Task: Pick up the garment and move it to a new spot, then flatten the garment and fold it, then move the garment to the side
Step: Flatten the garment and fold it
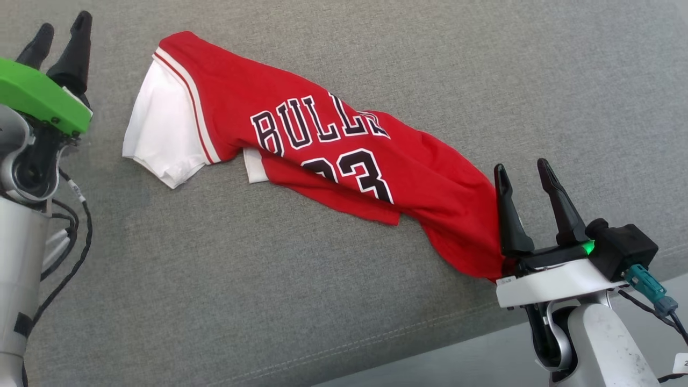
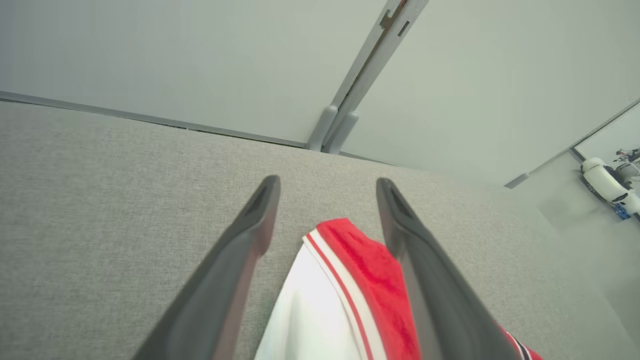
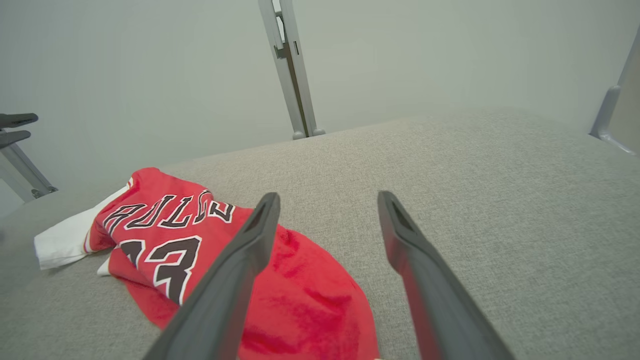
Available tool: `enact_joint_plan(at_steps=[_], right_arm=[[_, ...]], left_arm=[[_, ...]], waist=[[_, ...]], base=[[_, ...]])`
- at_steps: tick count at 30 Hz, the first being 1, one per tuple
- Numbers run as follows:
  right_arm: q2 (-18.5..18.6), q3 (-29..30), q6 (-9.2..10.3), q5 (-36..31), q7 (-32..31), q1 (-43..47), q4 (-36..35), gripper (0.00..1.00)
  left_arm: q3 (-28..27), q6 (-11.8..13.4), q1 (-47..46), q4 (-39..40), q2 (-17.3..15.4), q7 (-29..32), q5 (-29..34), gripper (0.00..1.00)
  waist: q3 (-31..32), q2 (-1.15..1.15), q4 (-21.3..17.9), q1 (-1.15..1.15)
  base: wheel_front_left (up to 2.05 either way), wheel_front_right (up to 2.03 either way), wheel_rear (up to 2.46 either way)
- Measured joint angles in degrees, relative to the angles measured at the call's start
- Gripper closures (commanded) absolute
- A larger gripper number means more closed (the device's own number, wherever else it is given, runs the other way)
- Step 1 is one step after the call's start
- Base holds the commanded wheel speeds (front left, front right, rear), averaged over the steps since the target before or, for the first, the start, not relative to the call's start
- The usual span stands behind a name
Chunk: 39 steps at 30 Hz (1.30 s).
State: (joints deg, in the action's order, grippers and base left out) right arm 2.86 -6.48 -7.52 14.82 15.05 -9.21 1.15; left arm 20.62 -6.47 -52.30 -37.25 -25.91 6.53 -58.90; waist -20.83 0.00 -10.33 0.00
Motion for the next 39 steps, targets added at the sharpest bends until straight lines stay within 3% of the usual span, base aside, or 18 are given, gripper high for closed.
enact_joint_plan(at_steps=[6, 7, 10, 23, 29, 39], right_arm=[[0.0, 0.7, 0.0, -1.2, 0.0, -0.41, 0.07, 0.0], [0.0, 0.7, 0.0, -1.2, 0.0, -0.41, 0.07, 0.0], [0.14, 0.91, 0.0, -1.54, 0.0, -0.51, 0.38, 0.0], [1.92, -0.87, 0.0, -2.8, 0.0, 3.37, 2.79, 0.0], [2.12, -1.0, 0.0, -3.37, 0.0, 7.22, 3.15, 0.0], [1.64, -1.11, 0.0, -4.01, 0.0, 13.19, 3.48, 0.0]], left_arm=[[-0.93, 5.33, 7.59, 6.15, -0.31, -13.6, 5.53, 0.0], [-0.93, 5.33, 7.59, 6.15, -0.31, -13.6, 5.53, 0.0], [-0.93, 8.87, 12.78, 11.38, -0.85, -17.85, 8.29, 0.0], [-0.93, 26.46, 41.83, 37.63, -1.4, -21.51, 21.35, 0.0], [-1.75, 29.18, 49.95, 42.0, -0.53, -21.58, 24.75, 0.0], [-2.08, 28.91, 57.68, 43.53, 1.27, -21.59, 27.0, 0.0]], waist=[[1.29, 0.0, 2.01, 0.0], [1.29, 0.0, 2.01, 0.0], [2.23, 0.0, 2.95, 0.0], [9.28, 0.0, 5.96, 0.0], [12.38, 0.0, 6.81, 0.0], [17.29, 0.0, 7.49, 0.0]], base=[[0.0, 0.0, 0.0], [0.0, 0.0, 0.0], [0.0, 0.0, 0.0], [0.0, 0.0, 0.0], [0.0, 0.0, 0.0], [0.0, 0.0, 0.0]])
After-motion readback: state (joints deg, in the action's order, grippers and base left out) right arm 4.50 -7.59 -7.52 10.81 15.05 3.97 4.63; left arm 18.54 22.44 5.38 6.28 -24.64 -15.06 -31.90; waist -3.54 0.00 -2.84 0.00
